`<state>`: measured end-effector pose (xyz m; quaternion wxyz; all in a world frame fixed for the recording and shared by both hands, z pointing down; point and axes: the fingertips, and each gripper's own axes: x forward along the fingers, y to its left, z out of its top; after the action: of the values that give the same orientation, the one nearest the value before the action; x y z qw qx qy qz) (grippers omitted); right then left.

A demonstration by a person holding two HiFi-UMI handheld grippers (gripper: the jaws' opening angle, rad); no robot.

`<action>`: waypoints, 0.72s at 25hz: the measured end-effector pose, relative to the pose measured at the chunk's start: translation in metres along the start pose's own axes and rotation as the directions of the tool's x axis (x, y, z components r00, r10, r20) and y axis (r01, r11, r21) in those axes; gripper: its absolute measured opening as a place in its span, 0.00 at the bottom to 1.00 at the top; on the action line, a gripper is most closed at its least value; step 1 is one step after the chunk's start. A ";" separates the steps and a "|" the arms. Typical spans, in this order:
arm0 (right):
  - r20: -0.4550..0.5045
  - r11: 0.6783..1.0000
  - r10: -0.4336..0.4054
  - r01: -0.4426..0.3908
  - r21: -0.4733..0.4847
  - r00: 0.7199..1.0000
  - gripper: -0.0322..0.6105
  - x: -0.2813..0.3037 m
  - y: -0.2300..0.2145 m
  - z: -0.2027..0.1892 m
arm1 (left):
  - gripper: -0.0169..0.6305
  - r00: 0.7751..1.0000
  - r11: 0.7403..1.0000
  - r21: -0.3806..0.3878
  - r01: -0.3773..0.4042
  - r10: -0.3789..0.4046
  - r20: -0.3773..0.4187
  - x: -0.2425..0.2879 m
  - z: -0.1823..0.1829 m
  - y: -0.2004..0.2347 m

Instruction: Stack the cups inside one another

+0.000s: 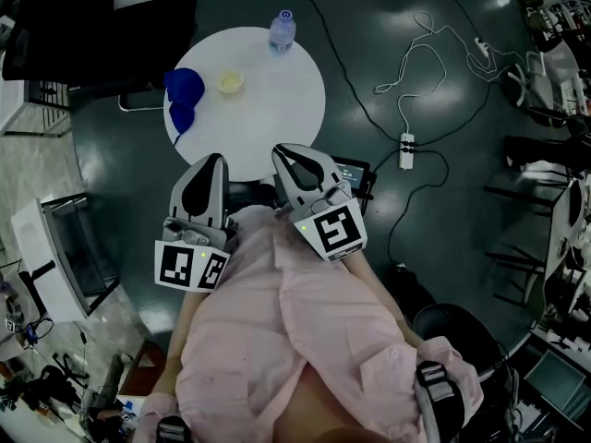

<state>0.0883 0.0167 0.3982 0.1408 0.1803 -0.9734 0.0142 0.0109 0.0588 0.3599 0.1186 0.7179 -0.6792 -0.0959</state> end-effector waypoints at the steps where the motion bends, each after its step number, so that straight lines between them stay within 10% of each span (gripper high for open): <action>1: 0.000 1.000 0.001 -0.001 -0.001 1.000 0.10 0.000 0.000 0.000 | 0.05 1.000 1.000 -0.001 -0.001 0.001 0.001 0.000 0.000 0.000; 18: 0.000 1.000 0.004 -0.004 -0.003 1.000 0.10 0.000 0.003 -0.001 | 0.05 1.000 1.000 -0.004 -0.010 0.010 0.004 -0.004 -0.002 0.002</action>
<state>0.0874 0.0191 0.3994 0.1412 0.1780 -0.9738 0.0129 0.0091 0.0624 0.3620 0.1193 0.7141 -0.6828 -0.0981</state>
